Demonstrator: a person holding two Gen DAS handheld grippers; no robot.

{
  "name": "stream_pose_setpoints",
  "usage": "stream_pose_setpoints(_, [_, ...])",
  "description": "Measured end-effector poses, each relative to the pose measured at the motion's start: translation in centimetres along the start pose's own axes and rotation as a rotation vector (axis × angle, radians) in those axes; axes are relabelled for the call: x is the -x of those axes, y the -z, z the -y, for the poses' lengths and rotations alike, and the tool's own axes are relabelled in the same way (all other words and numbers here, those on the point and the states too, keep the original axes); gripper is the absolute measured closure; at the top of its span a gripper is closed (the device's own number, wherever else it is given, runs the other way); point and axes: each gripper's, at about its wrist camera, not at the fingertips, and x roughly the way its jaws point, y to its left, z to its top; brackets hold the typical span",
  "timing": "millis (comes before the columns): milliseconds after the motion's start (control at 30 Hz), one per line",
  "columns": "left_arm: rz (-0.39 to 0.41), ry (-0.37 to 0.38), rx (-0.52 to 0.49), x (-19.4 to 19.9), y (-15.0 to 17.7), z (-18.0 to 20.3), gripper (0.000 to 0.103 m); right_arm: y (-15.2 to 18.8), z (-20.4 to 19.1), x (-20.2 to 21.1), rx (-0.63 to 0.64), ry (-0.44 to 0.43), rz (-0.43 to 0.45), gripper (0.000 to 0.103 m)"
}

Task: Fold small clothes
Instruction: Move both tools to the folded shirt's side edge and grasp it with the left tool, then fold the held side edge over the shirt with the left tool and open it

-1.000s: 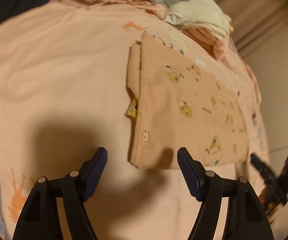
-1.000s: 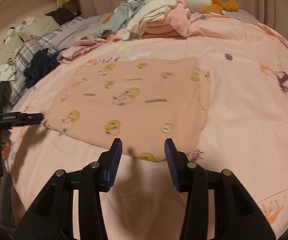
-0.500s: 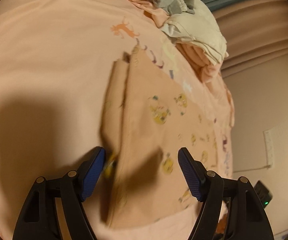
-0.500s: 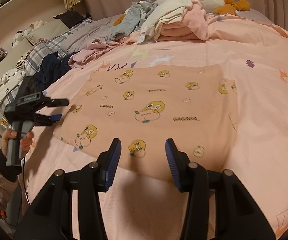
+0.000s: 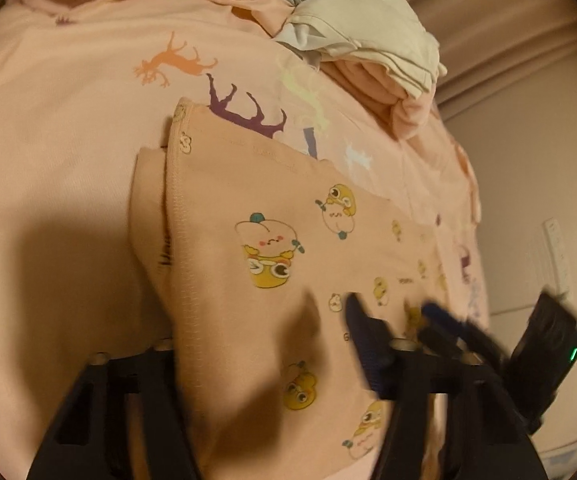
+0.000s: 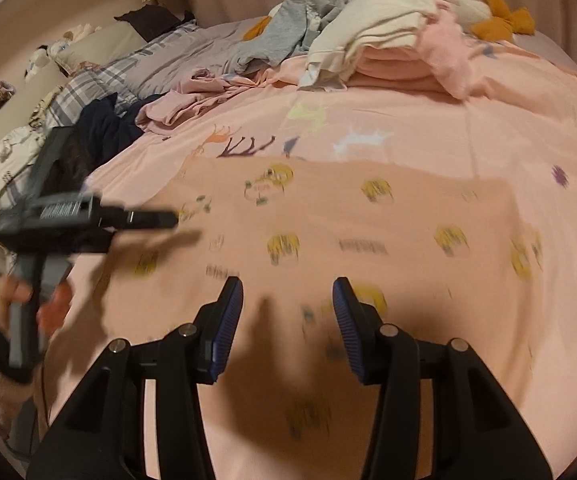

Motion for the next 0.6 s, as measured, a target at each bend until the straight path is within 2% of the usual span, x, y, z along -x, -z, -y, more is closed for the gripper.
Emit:
stream_pose_setpoints(33, [-0.003, -0.015, -0.004, 0.0, 0.0, -0.1, 0.068, -1.0, -0.4, -1.0, 0.014, 0.009, -0.005, 0.060])
stream_pose_setpoints(100, [-0.006, -0.034, 0.000, 0.0, 0.0, -0.5, 0.076, -2.4, -0.5, -2.4, 0.018, 0.025, -0.009, 0.064])
stream_pose_setpoints(133, [-0.006, -0.035, 0.006, 0.0, 0.0, -0.7, 0.080, -3.1, -0.4, -3.1, 0.015, 0.029, -0.018, 0.071])
stream_pose_setpoints(267, [-0.004, -0.047, 0.003, 0.1, 0.2, -1.2, 0.083, -5.0, 0.3, -6.1, -0.034, 0.071, -0.062, 0.090])
stream_pose_setpoints(433, [-0.011, -0.065, -0.006, -0.2, 0.2, -1.0, 0.083, -5.1, 0.7, -8.1, -0.032, 0.099, -0.119, 0.093])
stream_pose_setpoints(600, [-0.017, -0.065, 0.003, -0.3, 0.2, -1.2, 0.083, -4.9, 0.3, -6.9, -0.037, 0.091, -0.132, 0.093])
